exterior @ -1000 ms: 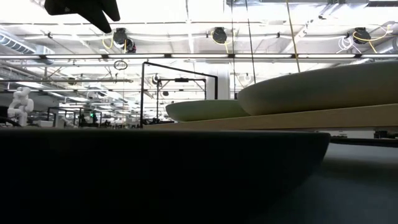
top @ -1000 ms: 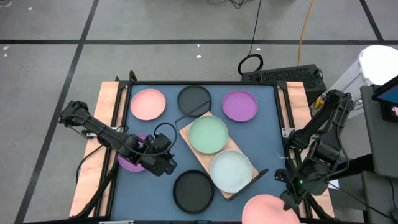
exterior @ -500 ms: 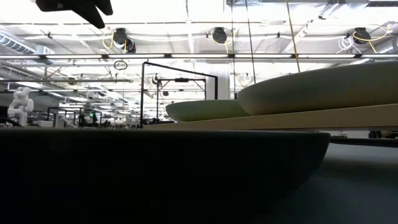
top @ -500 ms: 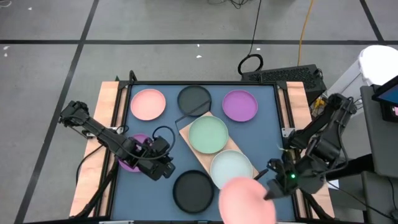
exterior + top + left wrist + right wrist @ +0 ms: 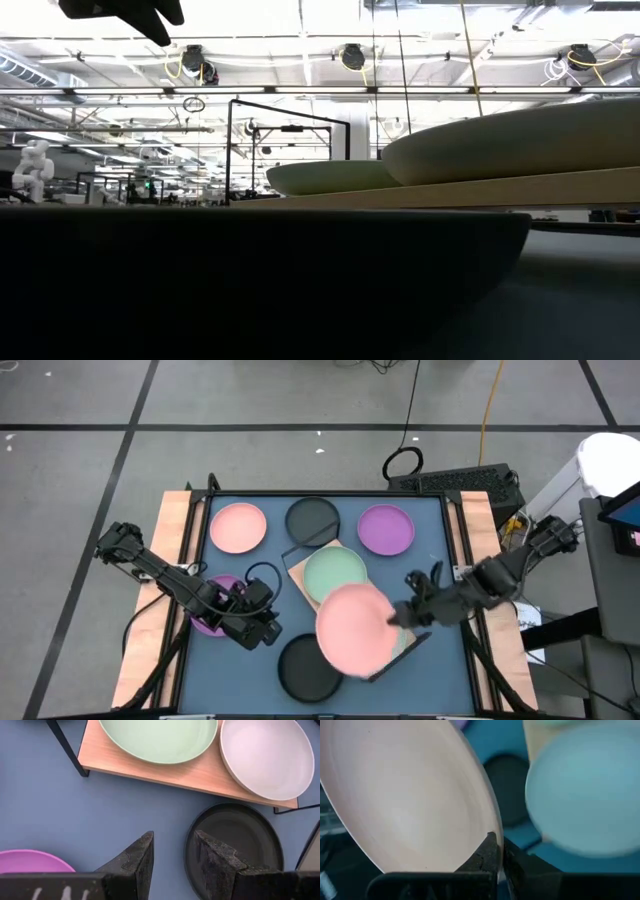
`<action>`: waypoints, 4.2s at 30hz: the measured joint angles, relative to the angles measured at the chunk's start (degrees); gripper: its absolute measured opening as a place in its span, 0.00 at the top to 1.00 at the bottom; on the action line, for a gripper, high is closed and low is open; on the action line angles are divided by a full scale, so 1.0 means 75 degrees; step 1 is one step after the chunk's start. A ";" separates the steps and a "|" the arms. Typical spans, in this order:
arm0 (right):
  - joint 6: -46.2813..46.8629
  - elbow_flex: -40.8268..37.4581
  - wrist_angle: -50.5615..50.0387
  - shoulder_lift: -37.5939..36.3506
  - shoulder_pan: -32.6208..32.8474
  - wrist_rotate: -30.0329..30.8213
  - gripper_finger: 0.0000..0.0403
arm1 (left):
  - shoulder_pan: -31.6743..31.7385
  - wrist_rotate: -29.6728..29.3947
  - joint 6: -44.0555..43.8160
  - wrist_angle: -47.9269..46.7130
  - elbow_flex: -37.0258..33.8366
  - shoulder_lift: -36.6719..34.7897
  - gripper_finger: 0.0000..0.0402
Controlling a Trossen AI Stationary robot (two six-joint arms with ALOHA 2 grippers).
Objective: Place and stack plates onto a shelf
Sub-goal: Stack the bottom light orange plate on top of the green plate on the shelf, then stack the left purple plate on top of the light blue plate on the shelf
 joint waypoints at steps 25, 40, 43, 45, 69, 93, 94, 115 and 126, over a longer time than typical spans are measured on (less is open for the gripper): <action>-0.4062 -0.1607 0.1697 -0.0021 -0.4999 -0.2553 1.00 | 0.0251 -0.0238 0.0184 -0.0009 0.0000 0.0000 0.64; -0.2665 -0.4977 0.5544 -0.0018 -0.5351 -0.2638 1.00 | 0.0431 -0.0060 0.0208 -0.0040 0.0000 0.0000 0.64; -0.2715 -0.5035 0.5563 -0.0021 -0.5354 -0.2614 1.00 | 0.0556 -0.0055 0.0286 -0.0038 0.0000 0.0000 0.64; -0.2725 -0.5061 0.5545 -0.0021 -0.5354 -0.2608 1.00 | 0.0660 -0.0054 0.0411 -0.0026 0.0000 0.0000 0.64; -0.2641 -0.5062 0.4992 0.0382 -0.5327 -0.2404 1.00 | 0.1524 -0.0053 0.1408 0.0000 0.0000 0.0000 0.64; -0.2236 -0.5062 0.5258 0.0683 -0.5095 -0.2336 0.81 | 0.1524 -0.0053 0.1358 0.0007 -0.0003 0.0003 0.64; -0.2235 -0.5062 0.5268 0.0679 -0.5095 -0.2377 0.80 | 0.1524 -0.0053 0.1358 0.0007 -0.0003 0.0003 0.64; -0.2455 -0.5062 0.5380 0.0614 -0.5074 -0.2430 0.80 | 0.1510 -0.0053 0.1363 0.0009 -0.0003 0.0003 0.64; -0.2745 -0.5056 0.4231 -0.0297 -0.5063 -0.2420 0.85 | 0.1437 -0.0045 0.1157 0.0067 -0.0003 0.0003 0.64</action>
